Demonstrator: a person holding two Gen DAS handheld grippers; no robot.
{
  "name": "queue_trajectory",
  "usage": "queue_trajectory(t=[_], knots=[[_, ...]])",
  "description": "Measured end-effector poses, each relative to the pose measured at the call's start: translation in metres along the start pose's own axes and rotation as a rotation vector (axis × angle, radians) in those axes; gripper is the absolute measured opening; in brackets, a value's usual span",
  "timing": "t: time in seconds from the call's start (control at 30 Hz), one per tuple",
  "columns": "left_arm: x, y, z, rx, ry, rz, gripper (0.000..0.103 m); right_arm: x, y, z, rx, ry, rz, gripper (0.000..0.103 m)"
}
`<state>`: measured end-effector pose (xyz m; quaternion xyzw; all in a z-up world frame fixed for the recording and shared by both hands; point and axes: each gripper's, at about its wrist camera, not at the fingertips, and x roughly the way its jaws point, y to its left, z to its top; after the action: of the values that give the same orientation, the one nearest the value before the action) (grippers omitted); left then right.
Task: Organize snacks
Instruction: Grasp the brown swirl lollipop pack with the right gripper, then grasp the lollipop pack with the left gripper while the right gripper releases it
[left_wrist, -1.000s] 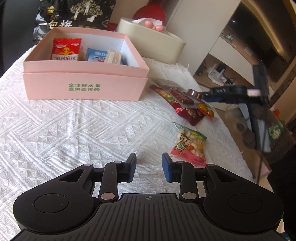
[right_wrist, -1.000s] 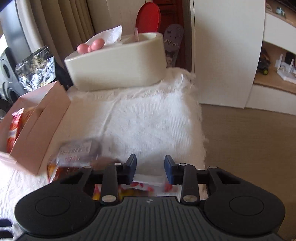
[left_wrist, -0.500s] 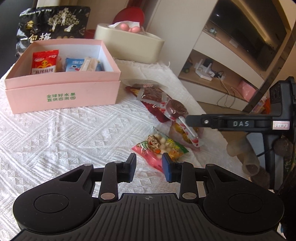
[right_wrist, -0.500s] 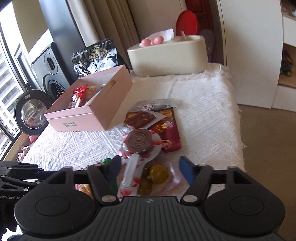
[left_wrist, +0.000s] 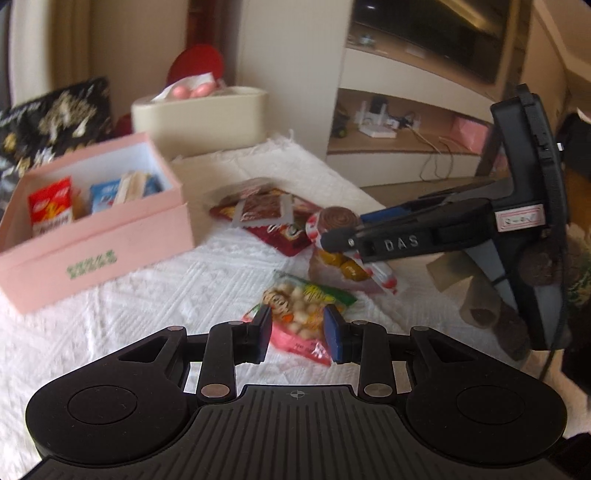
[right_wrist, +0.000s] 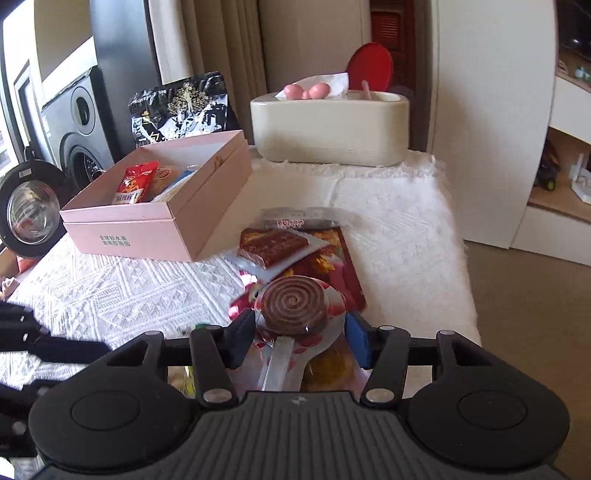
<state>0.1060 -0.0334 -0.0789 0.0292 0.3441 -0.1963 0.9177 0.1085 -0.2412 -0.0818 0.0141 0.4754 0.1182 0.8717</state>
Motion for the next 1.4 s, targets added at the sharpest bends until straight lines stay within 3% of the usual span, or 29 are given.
queue_trajectory(t=[0.2,0.33,0.53,0.63,0.73,0.83,0.9,1.13,1.27,1.4], knots=[[0.027,-0.022,0.004,0.191,0.037,-0.02,0.039,-0.026,-0.008,-0.024,0.019,-0.015,-0.03,0.054],[0.036,-0.022,-0.001,0.21,0.033,0.096,0.039,-0.029,-0.008,-0.03,0.031,-0.017,-0.03,0.054],[-0.004,0.035,-0.009,-0.058,0.0,0.145,0.039,-0.031,0.022,-0.023,0.022,-0.045,0.128,0.054],[-0.03,0.076,-0.024,-0.236,-0.024,0.227,0.038,-0.02,0.055,-0.01,-0.021,-0.062,0.204,0.054],[-0.045,0.107,-0.038,-0.373,0.003,0.29,0.036,-0.007,0.091,0.005,-0.039,-0.086,0.306,0.054],[-0.057,0.119,-0.044,-0.457,-0.007,0.27,0.036,0.004,0.121,0.009,-0.074,-0.068,0.368,0.065],[-0.06,0.12,-0.049,-0.476,-0.017,0.238,0.036,0.003,0.128,0.003,-0.107,-0.077,0.352,0.068],[-0.042,0.111,-0.05,-0.493,-0.01,0.158,0.036,0.006,0.098,-0.03,-0.213,-0.05,0.094,0.07],[-0.034,0.096,-0.041,-0.418,-0.007,0.183,0.036,-0.005,0.085,-0.041,-0.24,-0.048,0.033,0.074],[-0.03,0.072,-0.035,-0.274,-0.012,0.234,0.036,-0.009,0.079,-0.048,-0.241,-0.045,0.003,0.076]])
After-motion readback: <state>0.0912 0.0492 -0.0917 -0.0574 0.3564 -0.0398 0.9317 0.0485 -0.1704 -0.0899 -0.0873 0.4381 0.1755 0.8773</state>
